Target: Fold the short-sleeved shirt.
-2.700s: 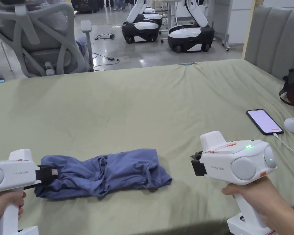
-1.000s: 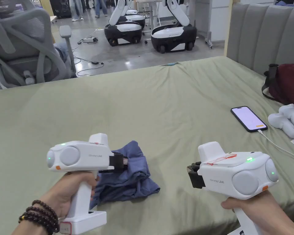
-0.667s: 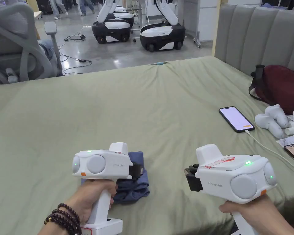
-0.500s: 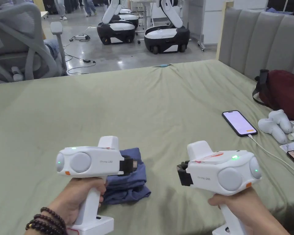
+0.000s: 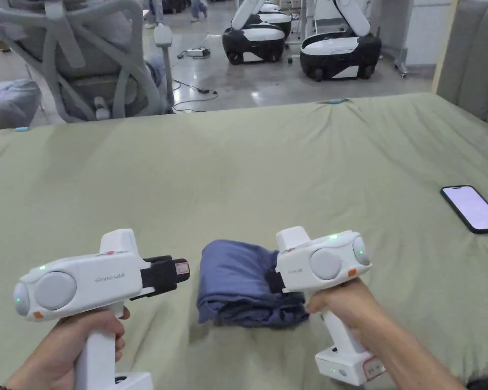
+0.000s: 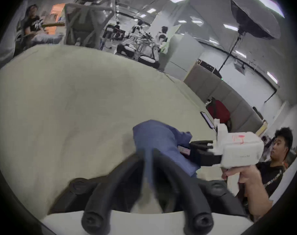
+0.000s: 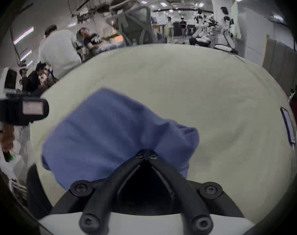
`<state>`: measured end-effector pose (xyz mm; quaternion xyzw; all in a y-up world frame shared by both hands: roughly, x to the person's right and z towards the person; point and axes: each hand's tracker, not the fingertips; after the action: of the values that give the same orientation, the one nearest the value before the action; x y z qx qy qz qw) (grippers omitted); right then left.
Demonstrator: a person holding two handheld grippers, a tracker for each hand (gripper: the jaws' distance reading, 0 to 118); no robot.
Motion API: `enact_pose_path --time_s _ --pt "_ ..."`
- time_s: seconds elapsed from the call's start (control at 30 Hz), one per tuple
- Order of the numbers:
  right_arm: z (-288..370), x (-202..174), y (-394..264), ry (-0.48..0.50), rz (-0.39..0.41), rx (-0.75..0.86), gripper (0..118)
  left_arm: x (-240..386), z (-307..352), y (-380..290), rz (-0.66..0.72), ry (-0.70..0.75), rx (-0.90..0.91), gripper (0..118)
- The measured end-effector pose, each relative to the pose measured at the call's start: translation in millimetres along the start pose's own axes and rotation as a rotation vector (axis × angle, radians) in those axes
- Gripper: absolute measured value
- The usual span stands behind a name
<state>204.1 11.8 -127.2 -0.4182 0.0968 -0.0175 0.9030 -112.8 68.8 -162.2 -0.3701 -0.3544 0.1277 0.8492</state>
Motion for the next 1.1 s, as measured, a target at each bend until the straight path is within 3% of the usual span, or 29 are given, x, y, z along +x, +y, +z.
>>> enact_pose_path --time_s 0.07,0.1,0.13,0.2,0.37,0.4,0.43,0.6,0.83,0.93,1.1 --pt "5 -2 -3 -0.012 -0.013 0.05 0 -3 -13 -4 0.021 0.012 -0.013 85" --pt "6 -1 -2 -0.009 -0.016 0.045 0 -3 -23 -7 0.033 0.048 -0.021 115" --pt "6 -1 -1 -0.008 -0.013 0.044 0 -1 -32 -9 0.039 0.055 -0.023 117" --pt "6 1 0 -0.003 -0.012 0.041 0 -1 -46 -11 0.067 0.006 -0.013 101" --pt "5 -3 -3 -0.017 0.029 0.052 0 -4 -85 -12 0.22 -0.091 -0.086 100" --pt "6 -3 -4 -0.019 0.033 0.055 0 -5 -90 -11 0.242 -0.116 -0.098 91" --pt "5 -3 -4 -0.02 0.033 0.057 0 -5 -95 -10 0.257 -0.128 -0.109 70" --pt "5 -2 -6 -0.021 0.019 0.064 0 2 -99 -9 0.202 -0.113 -0.092 47" --pt "19 -17 7 -0.028 0.026 0.087 0 -14 -73 0 0.14 -0.15 -0.098 39" --pt "27 -41 19 -0.069 0.087 0.139 0 -41 -51 7 0.143 -0.143 -0.08 39" --pt "24 -93 48 -0.048 0.136 0.172 0 -115 4 16 0.17 -0.115 -0.056 39"
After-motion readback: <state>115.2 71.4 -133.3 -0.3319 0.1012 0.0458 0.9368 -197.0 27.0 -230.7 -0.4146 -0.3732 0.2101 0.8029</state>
